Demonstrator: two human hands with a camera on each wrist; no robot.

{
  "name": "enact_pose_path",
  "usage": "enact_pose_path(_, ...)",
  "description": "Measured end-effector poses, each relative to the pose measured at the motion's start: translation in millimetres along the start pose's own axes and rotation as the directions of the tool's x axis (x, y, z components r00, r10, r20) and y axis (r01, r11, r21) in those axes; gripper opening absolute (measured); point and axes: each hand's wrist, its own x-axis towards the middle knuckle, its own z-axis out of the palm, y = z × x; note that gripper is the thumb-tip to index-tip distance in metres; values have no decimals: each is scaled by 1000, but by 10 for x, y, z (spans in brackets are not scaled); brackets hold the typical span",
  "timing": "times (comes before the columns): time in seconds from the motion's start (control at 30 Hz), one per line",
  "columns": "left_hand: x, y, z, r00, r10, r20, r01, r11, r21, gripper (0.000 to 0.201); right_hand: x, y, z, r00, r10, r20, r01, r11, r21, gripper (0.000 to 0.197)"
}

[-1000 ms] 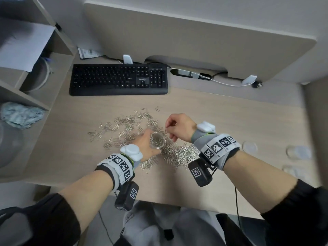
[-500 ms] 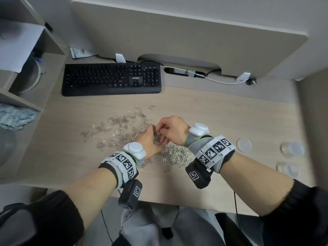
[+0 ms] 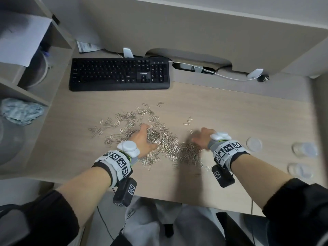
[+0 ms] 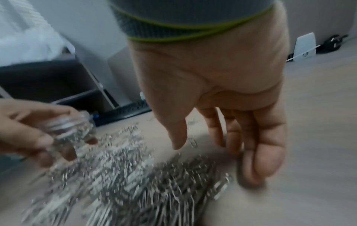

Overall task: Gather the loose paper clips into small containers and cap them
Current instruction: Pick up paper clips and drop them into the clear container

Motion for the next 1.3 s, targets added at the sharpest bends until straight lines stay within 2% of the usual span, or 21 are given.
enact_pose_path(0.03,-14,-24,-1,1000,3,0,-3,1000,0,74,22,5,69,1000,23,18,-24,1000,3,30)
enact_pose_path(0.07,-29,-60,-10,1000,4,-2,-4,1000,2,74,61,-33,153,998,63,14,-64,998,26,42)
enact_pose_path(0.13,-55,-127,-28,1000,-12,-8,12,1000,-5,76,157,-178,334,996,89,-31,-87,995,53,79)
enact_pose_path(0.17,-68,-154,-36,1000,-21,-12,21,1000,-6,77,207,-266,421,997,67,-45,-65,997,34,90)
enact_pose_path(0.23,-96,-182,-47,1000,-21,-16,21,1000,3,76,172,-464,506,999,-2,-35,1,1000,-21,95)
enact_pose_path(0.27,-107,-192,-54,1000,-16,-21,16,1000,0,73,112,-567,514,998,-41,-36,38,996,-79,93)
enact_pose_path(0.33,-126,-233,-92,999,-26,-27,26,1000,-10,71,97,-773,568,994,-95,-54,82,975,-208,75)
enact_pose_path(0.43,-144,-316,-142,999,-41,-9,41,999,17,76,152,-953,632,993,-106,-51,93,973,-213,51)
enact_pose_path(0.5,-151,-364,-160,999,-43,6,42,999,34,78,142,-941,552,991,-131,21,132,980,-152,47)
enact_pose_path(0.57,-154,-401,-178,999,-45,16,44,998,47,80,145,-864,475,986,-167,21,167,986,-13,42)
enact_pose_path(0.67,-142,-396,-179,998,-52,21,51,998,48,79,172,-773,359,994,-107,29,100,976,192,35)
enact_pose_path(0.73,-128,-355,-164,999,-50,14,50,998,39,78,172,-749,274,994,-94,58,63,915,397,32)
enact_pose_path(0.83,-101,-274,-125,999,-36,15,36,999,19,74,110,-721,112,989,-139,49,91,835,543,26)
enact_pose_path(0.97,-39,-149,-63,1000,-4,29,3,1000,27,79,-65,-779,-100,966,-257,20,184,740,647,14)
enact_pose_path(1.1,16,-21,-38,999,45,18,-46,997,58,79,-216,-859,-245,938,-347,-9,255,673,695,16)
enact_pose_path(1.2,41,68,-34,997,78,11,-79,995,62,76,-286,-905,-303,932,-361,-42,296,686,664,13)
enact_pose_path(1.3,44,163,-24,995,97,-5,-96,993,65,71,-335,-926,-345,925,-374,-65,340,737,584,12)
